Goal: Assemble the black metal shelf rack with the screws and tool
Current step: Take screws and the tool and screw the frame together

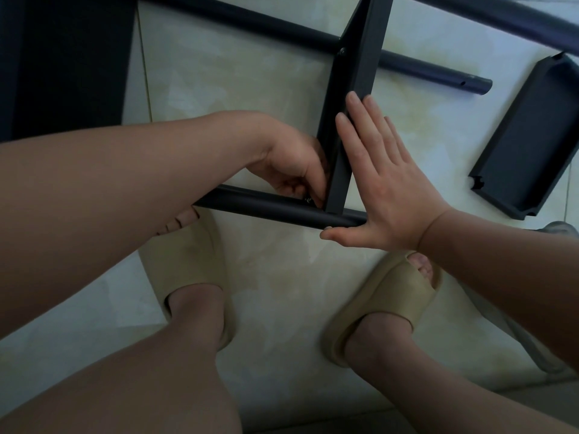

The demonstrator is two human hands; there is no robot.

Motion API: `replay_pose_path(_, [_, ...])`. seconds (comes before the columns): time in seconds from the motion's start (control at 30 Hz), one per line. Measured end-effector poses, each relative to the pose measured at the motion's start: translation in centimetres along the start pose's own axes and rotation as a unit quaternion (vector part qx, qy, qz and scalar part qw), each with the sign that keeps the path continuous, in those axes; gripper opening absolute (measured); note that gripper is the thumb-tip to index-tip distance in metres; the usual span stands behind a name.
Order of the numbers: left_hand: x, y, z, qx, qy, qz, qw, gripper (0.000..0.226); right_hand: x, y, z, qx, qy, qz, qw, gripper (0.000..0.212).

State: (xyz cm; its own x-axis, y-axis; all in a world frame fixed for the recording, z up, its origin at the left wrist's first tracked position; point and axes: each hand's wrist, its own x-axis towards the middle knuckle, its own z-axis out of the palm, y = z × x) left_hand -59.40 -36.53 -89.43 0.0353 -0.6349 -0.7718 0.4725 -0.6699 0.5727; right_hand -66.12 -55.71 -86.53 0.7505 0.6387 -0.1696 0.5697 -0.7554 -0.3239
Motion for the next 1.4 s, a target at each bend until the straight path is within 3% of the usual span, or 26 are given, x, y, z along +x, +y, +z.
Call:
replay_pose_path(0.37, [-0.3, 0.0, 0.0, 0.0, 0.001, -0.021, 1.0, 0.007, 0.0, 0.1, 0.1, 0.0, 0.0, 0.0, 1.0, 0.125])
replay_pose_path(0.57, [-0.2, 0.1, 0.1, -0.003, -0.003, 0.002, 1.0, 0.017, 0.0, 0.1, 0.1, -0.002, 0.002, -0.001, 1.0, 0.124])
replay_pose_path(0.9, [-0.3, 0.0, -0.1, -0.02, -0.014, 0.017, 1.0, 0.013, 0.0, 0.1, 0.0, -0.008, -0.003, -0.005, 1.0, 0.125])
replay_pose_path(0.97, [-0.6, 0.1, 0.0, -0.02, 0.005, 0.012, 1.0, 0.015, 0.0, -0.1, -0.2, -0.01, -0.007, -0.003, 1.0, 0.125])
replay_pose_path(1.03, [-1.1, 0.3, 0.1, -0.012, 0.08, -0.005, 0.997, 0.015, -0.1, -0.3, -0.5, -0.018, -0.012, 0.0, 1.0, 0.125])
replay_pose_path(1.1, [-1.9, 0.6, 0.0, 0.051, 0.189, -0.031, 0.98, 0.015, -0.2, -0.6, -1.0, -0.028, -0.024, 0.006, 0.999, 0.125])
replay_pose_path(1.17, [-3.1, 1.0, 0.0, 0.194, 0.273, -0.065, 0.94, 0.018, -0.4, -1.1, -1.8, -0.039, -0.048, 0.018, 0.998, 0.126])
replay_pose_path(1.27, [-5.7, 2.9, 0.3, 0.342, 0.334, -0.092, 0.873, 0.023, -0.6, -1.5, -3.3, -0.05, -0.099, 0.04, 0.993, 0.129])
replay_pose_path(1.4, [-7.9, 8.3, 1.5, 0.406, 0.397, -0.028, 0.823, 0.022, -3.1, 0.1, -6.8, -0.003, -0.167, 0.069, 0.984, 0.124])
